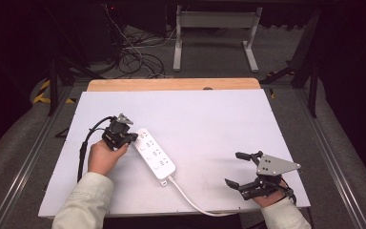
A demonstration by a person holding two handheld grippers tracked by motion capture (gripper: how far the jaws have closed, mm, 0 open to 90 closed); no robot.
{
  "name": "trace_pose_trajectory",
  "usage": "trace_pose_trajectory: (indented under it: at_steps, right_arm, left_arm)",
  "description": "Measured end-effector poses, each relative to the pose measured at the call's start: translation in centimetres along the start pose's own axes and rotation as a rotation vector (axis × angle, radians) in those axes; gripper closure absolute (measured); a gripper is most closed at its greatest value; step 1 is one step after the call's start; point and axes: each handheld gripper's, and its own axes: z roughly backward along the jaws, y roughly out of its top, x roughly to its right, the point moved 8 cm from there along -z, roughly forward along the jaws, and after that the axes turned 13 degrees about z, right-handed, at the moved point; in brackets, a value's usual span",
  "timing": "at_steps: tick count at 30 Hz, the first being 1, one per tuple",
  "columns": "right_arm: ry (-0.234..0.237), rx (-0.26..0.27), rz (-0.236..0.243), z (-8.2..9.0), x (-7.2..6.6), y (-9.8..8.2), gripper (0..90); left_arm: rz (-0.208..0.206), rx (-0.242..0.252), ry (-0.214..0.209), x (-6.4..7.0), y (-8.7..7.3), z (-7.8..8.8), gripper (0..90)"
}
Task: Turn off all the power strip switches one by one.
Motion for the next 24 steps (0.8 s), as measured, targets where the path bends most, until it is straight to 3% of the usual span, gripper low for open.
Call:
trace_pose_trajectory:
  at_steps: [8, 17, 24]
  right_arm:
    - [0.000, -0.001, 0.001, 0.00, 0.00, 0.01, 9.7]
    - [-0.001, -0.003, 0.001, -0.01, -0.03, -0.01, 9.7]
    - [-0.001, -0.004, 0.003, 0.03, -0.04, -0.01, 9.7]
  left_arm:
    - [0.012, 0.014, -0.026, -0.03, -0.03, -0.17, 90.0]
    - [-0.007, 0.031, -0.003, 0.31, 0.00, -0.59, 90.0]
    - [0.011, 0.039, -0.013, 0.38, -0.07, -0.63, 90.0]
